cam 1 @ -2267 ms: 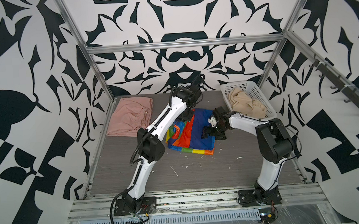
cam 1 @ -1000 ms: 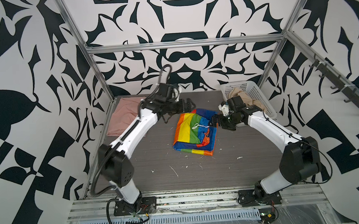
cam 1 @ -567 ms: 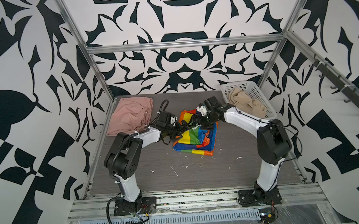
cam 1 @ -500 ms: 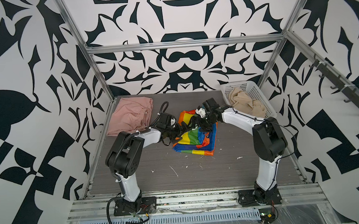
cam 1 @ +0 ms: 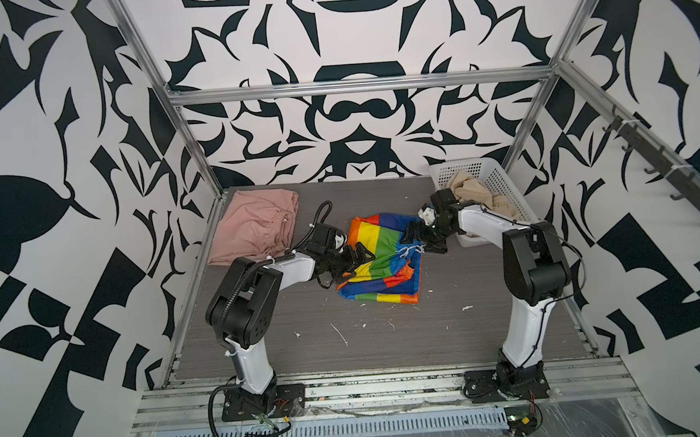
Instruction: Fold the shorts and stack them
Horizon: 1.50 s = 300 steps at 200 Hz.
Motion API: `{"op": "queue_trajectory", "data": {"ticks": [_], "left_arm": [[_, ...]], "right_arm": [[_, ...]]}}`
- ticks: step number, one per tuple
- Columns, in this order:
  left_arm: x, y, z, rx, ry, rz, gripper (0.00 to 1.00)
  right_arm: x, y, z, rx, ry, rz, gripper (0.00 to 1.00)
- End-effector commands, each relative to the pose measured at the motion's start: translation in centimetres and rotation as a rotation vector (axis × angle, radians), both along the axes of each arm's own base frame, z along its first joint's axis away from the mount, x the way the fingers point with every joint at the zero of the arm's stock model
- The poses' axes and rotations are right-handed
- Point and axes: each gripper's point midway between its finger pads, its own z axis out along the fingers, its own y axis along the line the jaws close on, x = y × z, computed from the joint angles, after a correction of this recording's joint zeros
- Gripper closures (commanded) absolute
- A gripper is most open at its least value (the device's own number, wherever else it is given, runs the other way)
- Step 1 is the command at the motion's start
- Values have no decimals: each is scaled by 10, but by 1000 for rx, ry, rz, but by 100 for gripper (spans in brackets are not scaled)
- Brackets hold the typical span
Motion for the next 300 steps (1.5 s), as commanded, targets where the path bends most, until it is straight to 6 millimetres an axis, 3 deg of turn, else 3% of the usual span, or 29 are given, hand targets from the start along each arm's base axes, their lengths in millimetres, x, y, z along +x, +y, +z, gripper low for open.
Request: {"op": "queue_trajectory", "data": {"ticks": [1, 19, 42, 60, 80, 152, 169, 206, 231, 246, 266, 300], "left_arm": [[8, -1, 55, -12, -132, -12, 1], [13, -2, 92, -53, -208, 5, 1], [16, 9, 118, -40, -289, 61, 1], [17, 21, 119, -1, -312, 96, 1], [13, 24, 113, 6, -287, 88, 1], [2, 23, 57, 41, -173, 69, 1], [6, 28, 61, 97, -222, 47, 1], [29, 57, 91, 435, -480, -27, 1], [52, 82, 75, 528, -448, 33, 1], [57, 70, 71, 399, -394, -36, 1], [57, 53, 59, 353, -368, -126, 1], [36, 32, 25, 266, -182, -258, 1]], "right_arm": [[-12, 22, 64, 84, -119, 18, 0], [-21, 43, 81, 159, -139, 36, 0], [-34, 77, 86, 225, -132, 80, 0], [-46, 100, 68, 242, -78, 126, 0], [-58, 107, 41, 218, -27, 151, 0], [-112, 78, -19, 158, 78, 137, 0], [-112, 77, -7, 164, 59, 152, 0], [-91, 60, 51, 144, -92, 143, 0], [-82, 36, 59, 65, -122, 122, 0], [-82, 26, 57, 37, -119, 110, 0], [-83, 17, 54, 25, -119, 89, 0], [-85, 6, 44, 22, -102, 67, 0]]}}
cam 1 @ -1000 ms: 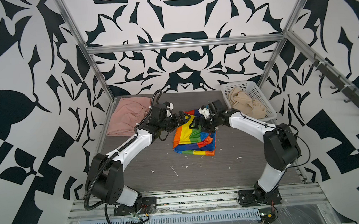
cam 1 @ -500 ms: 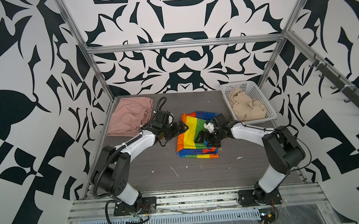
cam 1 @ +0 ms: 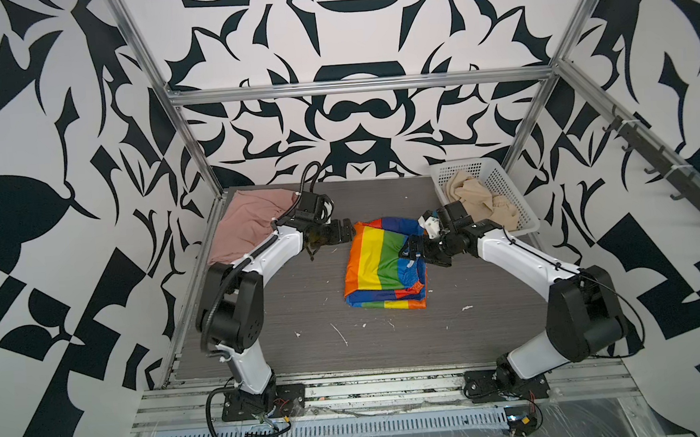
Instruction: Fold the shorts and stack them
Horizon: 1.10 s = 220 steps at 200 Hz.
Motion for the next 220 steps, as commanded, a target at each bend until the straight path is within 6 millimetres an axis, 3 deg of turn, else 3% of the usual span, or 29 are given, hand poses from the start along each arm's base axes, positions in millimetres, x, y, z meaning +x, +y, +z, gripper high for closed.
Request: {"op": "queue_trajectory", "data": {"ticks": [1, 45, 66, 91, 113, 151, 160, 184, 220], "left_arm": [[-34, -20, -23, -54, 178, -138, 1], [-45, -24, -57, -50, 322, -159, 0], [-45, -27, -66, -55, 354, -164, 10], [-47, -31, -75, -56, 390, -175, 38], [-52, -39, -87, -37, 418, -196, 51], [-56, -39, -86, 51, 421, -220, 95], [-54, -34, -78, 86, 404, -224, 100], [-46, -8, -47, 257, 343, -220, 100], [-25, 74, -2, 757, 261, -149, 100]], "right_arm": [[-6, -10, -3, -27, 1, 0, 0], [-5, -16, -5, -26, 5, -6, 0], [-7, -18, -5, -25, 4, -9, 0], [-7, -22, -3, -21, 1, -19, 0], [-6, -23, -1, -15, -7, -26, 0], [-1, -21, 7, 0, -21, -26, 0], [1, -21, 10, 2, -28, -27, 0], [9, -20, 19, -2, -53, -30, 0], [27, -13, 34, 26, -85, -43, 0]]}}
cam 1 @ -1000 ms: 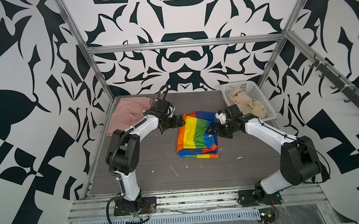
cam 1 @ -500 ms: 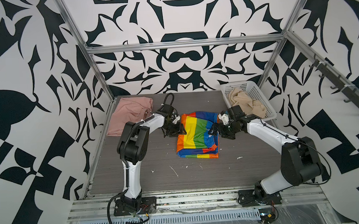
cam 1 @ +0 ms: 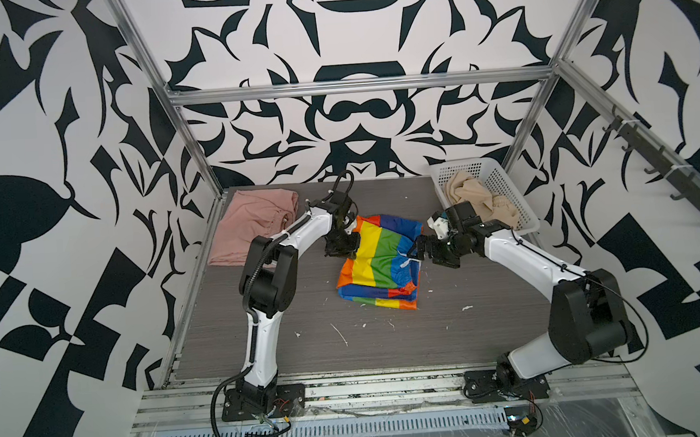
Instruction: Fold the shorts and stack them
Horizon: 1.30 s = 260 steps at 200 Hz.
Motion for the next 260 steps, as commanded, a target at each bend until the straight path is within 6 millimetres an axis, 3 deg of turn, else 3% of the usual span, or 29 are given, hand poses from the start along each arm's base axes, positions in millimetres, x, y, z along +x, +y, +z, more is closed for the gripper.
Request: {"op": "queue_trajectory", "data": {"ticks": [1, 37, 78, 125, 163, 215, 260], "left_arm": [[-5, 82, 39, 427, -44, -35, 100], [27, 142, 77, 774, -177, -74, 100], [62, 178, 103, 833, -271, -27, 100], [87, 213, 143, 873, -412, 14, 100], [102, 237, 160, 805, -485, 77, 100], [108, 246, 176, 768, -572, 121, 100], [113, 266, 175, 653, -589, 182, 100]], "right_arm": [[20, 8, 27, 31, -75, 0, 0], [42, 26, 48, 70, -120, 26, 0], [57, 62, 70, 87, -182, 100, 0], [68, 88, 73, 100, -193, 150, 0], [69, 100, 69, 125, -181, 167, 0], [71, 104, 63, 136, -167, 175, 0], [73, 108, 59, 148, -149, 183, 0]]}}
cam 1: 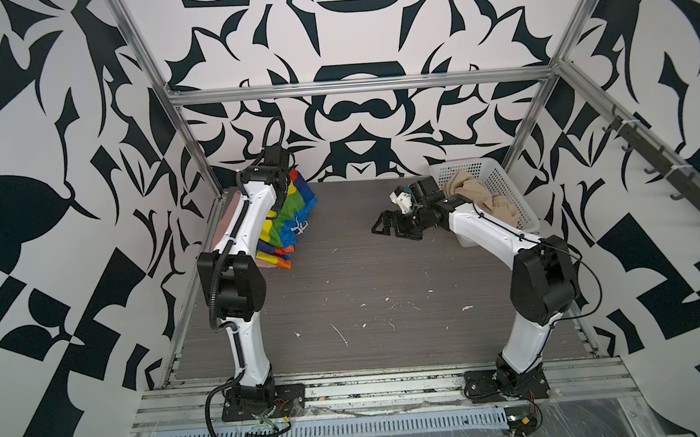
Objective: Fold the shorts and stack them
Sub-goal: 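Lower the rainbow shorts onto the pink shorts with the left gripper while the right retracts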
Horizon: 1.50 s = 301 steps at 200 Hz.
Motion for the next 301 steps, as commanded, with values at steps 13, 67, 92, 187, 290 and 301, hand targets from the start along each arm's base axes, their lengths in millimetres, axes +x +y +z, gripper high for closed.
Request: {"op": "queue_trajectory", "data": {"ticks": [13, 67, 92, 187, 290, 301], "left_arm": [[6, 20, 26, -120, -107, 14, 100], [3, 41, 26, -269, -167, 39, 100], [3, 56, 13, -296, -142, 55, 100], [33, 99, -34, -305, -103, 104, 100], [43, 152, -112, -214, 54, 284, 100], [40, 151, -112, -233, 66, 299, 80]], "right_arm": [[7, 11, 21, 52, -41, 16, 0], [10, 16, 15, 60, -20, 16, 0], [8, 20, 13, 58, -9, 24, 0], [5, 29, 0, 36, 45, 46, 0], [-6, 24, -14, -11, 96, 51, 0], [-6, 25, -8, -7, 83, 54, 0]]}}
